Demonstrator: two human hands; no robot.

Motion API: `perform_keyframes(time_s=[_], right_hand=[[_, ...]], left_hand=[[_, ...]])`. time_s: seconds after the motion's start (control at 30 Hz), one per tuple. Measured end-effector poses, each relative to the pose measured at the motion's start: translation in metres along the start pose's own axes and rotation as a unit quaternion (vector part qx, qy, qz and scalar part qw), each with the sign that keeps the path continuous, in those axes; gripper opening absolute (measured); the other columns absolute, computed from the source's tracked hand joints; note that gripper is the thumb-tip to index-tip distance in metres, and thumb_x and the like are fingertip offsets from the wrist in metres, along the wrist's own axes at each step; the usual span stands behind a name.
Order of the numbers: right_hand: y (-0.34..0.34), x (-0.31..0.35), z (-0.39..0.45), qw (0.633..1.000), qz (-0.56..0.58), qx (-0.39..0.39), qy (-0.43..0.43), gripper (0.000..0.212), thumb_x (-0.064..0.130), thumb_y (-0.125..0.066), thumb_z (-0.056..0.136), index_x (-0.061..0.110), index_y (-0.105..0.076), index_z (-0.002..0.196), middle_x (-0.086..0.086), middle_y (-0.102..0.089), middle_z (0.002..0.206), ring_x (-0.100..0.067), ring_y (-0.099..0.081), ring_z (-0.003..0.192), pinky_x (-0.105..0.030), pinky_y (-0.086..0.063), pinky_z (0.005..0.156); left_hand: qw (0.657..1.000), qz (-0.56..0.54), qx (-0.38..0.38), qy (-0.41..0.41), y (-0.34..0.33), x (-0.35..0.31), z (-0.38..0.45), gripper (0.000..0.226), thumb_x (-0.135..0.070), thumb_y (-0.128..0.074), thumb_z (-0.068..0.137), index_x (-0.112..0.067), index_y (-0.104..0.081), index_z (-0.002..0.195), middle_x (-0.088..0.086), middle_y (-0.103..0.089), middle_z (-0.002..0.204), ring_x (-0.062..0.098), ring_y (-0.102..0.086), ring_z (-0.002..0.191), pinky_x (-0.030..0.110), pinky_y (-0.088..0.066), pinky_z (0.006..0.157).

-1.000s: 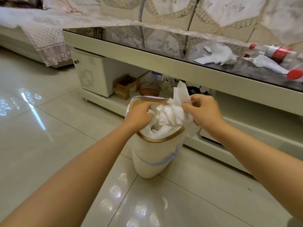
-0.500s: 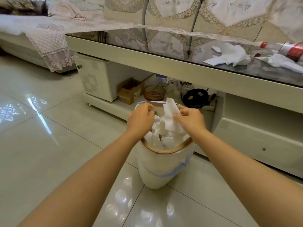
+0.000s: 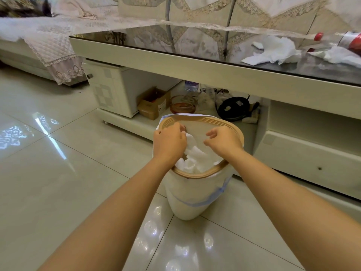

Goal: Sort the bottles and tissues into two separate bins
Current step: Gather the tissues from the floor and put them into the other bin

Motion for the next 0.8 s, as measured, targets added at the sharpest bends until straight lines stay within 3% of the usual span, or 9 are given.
perform_keyframes(time_s=[0.1,0.2,0.33,0.43,0.6,0.73,0.8], right_hand=[[0.012,0.0,-0.005,1.0,0.023,-0.018,0.01,0.03,0.023,-0.067,0.08,0.025,-0.067,0.11,0.003,-0.067,0.11,-0.017,-0.062,0.097,-0.037,-0.051,0.088],[0.027,0.004,-0.018,0.996,0.074,-0.029,0.033,0.021,0.025,-0.07,0.079,0.027,-0.069,0.1,0.005,-0.069,0.101,-0.015,-0.063,0.092,-0.039,-0.053,0.087],[0.055,0.008,-0.053,0.985,0.148,-0.045,0.073,0.008,0.025,-0.073,0.078,0.025,-0.069,0.086,0.004,-0.066,0.084,-0.008,-0.06,0.078,-0.027,-0.052,0.072],[0.075,-0.006,-0.091,0.984,0.134,-0.05,0.11,0.005,0.027,-0.072,0.078,0.026,-0.067,0.078,0.007,-0.062,0.071,-0.005,-0.055,0.066,-0.026,-0.047,0.062],[0.09,-0.057,-0.163,0.987,0.065,-0.051,0.135,0.006,0.034,-0.066,0.08,0.029,-0.065,0.081,0.01,-0.06,0.07,-0.008,-0.057,0.068,-0.039,-0.053,0.063],[0.104,-0.117,-0.218,0.993,0.026,-0.019,0.109,0.008,0.034,-0.066,0.078,0.029,-0.065,0.084,0.009,-0.061,0.073,-0.008,-0.058,0.07,-0.04,-0.052,0.068],[0.113,-0.154,-0.246,0.996,0.012,0.0,0.092,0.009,0.034,-0.066,0.078,0.028,-0.065,0.085,0.01,-0.06,0.074,-0.009,-0.057,0.071,-0.04,-0.051,0.069]], left_hand=[[1.0,0.011,0.006,-0.005,0.0,-0.003,-0.001,0.023,-0.025,-0.04,0.099,-0.022,-0.063,0.103,-0.004,-0.066,0.093,0.016,-0.059,0.086,0.039,-0.042,0.097],[1.0,0.012,0.001,-0.02,0.003,-0.009,-0.005,0.022,-0.027,-0.043,0.097,-0.022,-0.064,0.102,-0.005,-0.067,0.092,0.014,-0.06,0.082,0.039,-0.05,0.084],[0.998,-0.037,0.044,-0.021,0.01,-0.034,-0.023,0.022,-0.032,-0.044,0.097,-0.022,-0.063,0.105,-0.004,-0.069,0.09,0.012,-0.062,0.077,0.038,-0.053,0.074],[0.995,-0.049,0.065,-0.061,0.011,-0.069,-0.046,0.02,-0.038,-0.046,0.095,-0.027,-0.063,0.099,-0.008,-0.068,0.084,0.012,-0.062,0.076,0.04,-0.053,0.076],[0.981,-0.136,0.078,-0.118,0.002,-0.123,-0.102,0.016,-0.038,-0.052,0.093,-0.028,-0.062,0.098,-0.009,-0.066,0.083,0.007,-0.061,0.077,0.033,-0.052,0.071],[0.955,-0.185,0.163,-0.162,-0.029,-0.153,-0.159,0.014,-0.033,-0.058,0.092,-0.024,-0.062,0.103,-0.008,-0.065,0.088,0.004,-0.061,0.081,0.017,-0.048,0.07],[0.946,-0.162,0.211,-0.184,-0.049,-0.165,-0.184,0.019,-0.036,-0.061,0.09,-0.024,-0.061,0.104,-0.009,-0.063,0.089,0.005,-0.06,0.082,0.02,-0.049,0.07]])
Point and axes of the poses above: each hand's wrist, its own z-axis towards the middle knuckle, its own y-axis out of the back of the hand, x = y × z, the point moved 6 cm from there along z, towards the middle knuckle
